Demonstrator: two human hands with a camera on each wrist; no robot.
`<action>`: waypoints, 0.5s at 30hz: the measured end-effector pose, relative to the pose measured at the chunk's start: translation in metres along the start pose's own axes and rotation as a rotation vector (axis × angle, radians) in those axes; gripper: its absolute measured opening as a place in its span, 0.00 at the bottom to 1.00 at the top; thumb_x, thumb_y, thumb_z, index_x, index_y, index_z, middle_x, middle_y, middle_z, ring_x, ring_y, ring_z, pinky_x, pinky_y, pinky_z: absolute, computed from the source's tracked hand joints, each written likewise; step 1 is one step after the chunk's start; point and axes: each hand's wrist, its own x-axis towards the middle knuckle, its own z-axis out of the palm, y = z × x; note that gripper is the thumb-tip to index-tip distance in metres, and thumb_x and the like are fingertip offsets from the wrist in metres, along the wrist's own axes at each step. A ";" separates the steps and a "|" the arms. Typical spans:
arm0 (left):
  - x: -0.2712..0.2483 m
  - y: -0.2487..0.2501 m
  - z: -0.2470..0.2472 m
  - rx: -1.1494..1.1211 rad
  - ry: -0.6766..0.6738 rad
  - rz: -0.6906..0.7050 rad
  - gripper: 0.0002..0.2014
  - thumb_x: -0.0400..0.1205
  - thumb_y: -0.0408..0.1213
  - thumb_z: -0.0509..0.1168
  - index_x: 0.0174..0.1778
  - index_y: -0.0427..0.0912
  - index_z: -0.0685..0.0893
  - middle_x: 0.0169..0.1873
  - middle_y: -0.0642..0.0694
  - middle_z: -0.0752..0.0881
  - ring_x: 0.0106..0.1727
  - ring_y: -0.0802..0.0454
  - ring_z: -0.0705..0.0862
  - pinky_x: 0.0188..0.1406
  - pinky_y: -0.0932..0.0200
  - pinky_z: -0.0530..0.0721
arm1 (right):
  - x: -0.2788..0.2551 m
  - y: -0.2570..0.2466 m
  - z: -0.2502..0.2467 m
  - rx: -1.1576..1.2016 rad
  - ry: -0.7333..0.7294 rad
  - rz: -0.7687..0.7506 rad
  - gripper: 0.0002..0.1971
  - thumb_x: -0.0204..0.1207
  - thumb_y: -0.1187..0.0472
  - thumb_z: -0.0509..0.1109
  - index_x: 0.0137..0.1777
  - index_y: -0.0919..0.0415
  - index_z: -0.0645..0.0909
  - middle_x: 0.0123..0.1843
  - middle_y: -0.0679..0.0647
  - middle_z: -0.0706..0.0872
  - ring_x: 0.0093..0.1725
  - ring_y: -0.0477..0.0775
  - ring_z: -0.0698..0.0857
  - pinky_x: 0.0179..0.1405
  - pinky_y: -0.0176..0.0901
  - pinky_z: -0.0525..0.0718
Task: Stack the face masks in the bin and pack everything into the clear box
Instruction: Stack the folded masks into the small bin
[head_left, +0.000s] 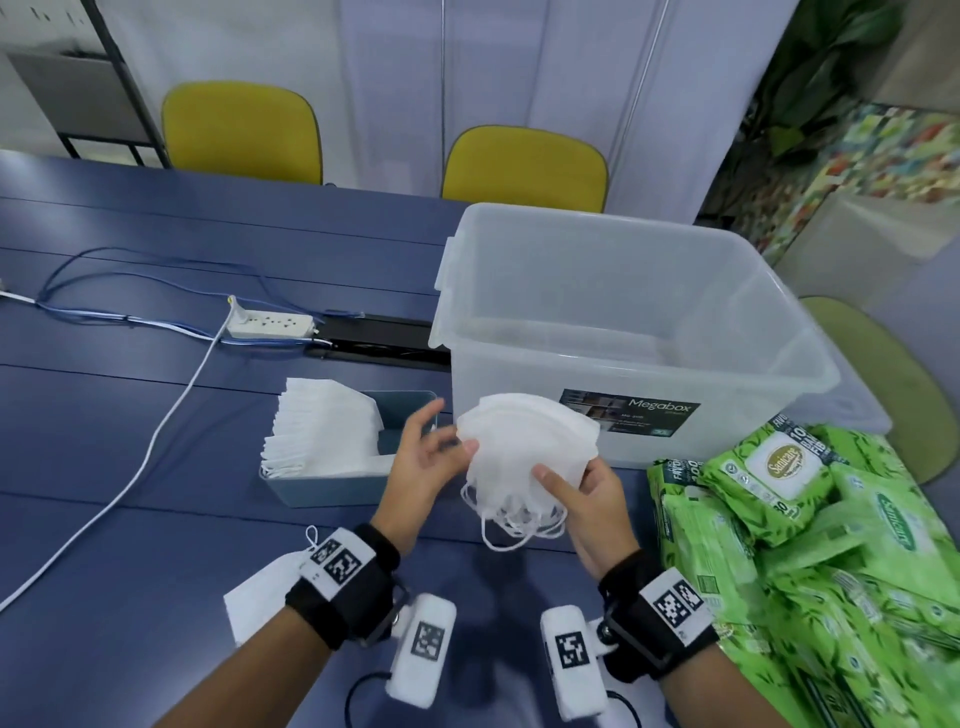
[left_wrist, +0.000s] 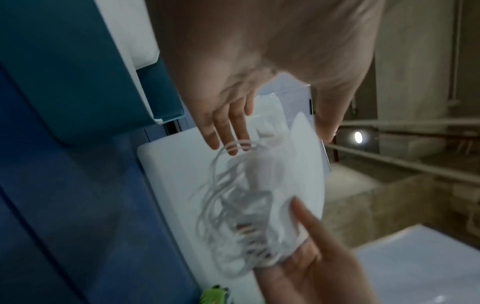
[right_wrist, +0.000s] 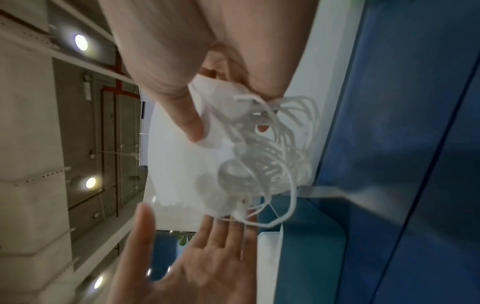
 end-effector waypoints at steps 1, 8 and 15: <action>-0.003 -0.006 0.000 0.042 -0.035 -0.026 0.38 0.69 0.41 0.76 0.73 0.47 0.67 0.54 0.47 0.88 0.56 0.55 0.86 0.56 0.59 0.84 | 0.001 0.000 0.000 0.028 0.005 -0.011 0.17 0.69 0.72 0.77 0.56 0.61 0.81 0.53 0.53 0.91 0.52 0.53 0.89 0.48 0.43 0.87; -0.006 -0.023 0.010 0.261 -0.202 0.060 0.32 0.70 0.33 0.74 0.68 0.46 0.68 0.64 0.46 0.79 0.66 0.53 0.79 0.64 0.58 0.80 | -0.003 0.009 -0.001 -0.112 -0.090 0.000 0.38 0.55 0.61 0.83 0.67 0.58 0.73 0.61 0.55 0.87 0.60 0.51 0.86 0.55 0.44 0.86; -0.009 -0.034 0.019 0.258 -0.073 0.162 0.31 0.69 0.23 0.65 0.64 0.52 0.65 0.62 0.45 0.75 0.63 0.56 0.77 0.66 0.59 0.77 | -0.004 0.021 0.002 -0.121 -0.037 0.002 0.30 0.59 0.77 0.75 0.60 0.54 0.74 0.58 0.55 0.86 0.58 0.55 0.84 0.49 0.38 0.85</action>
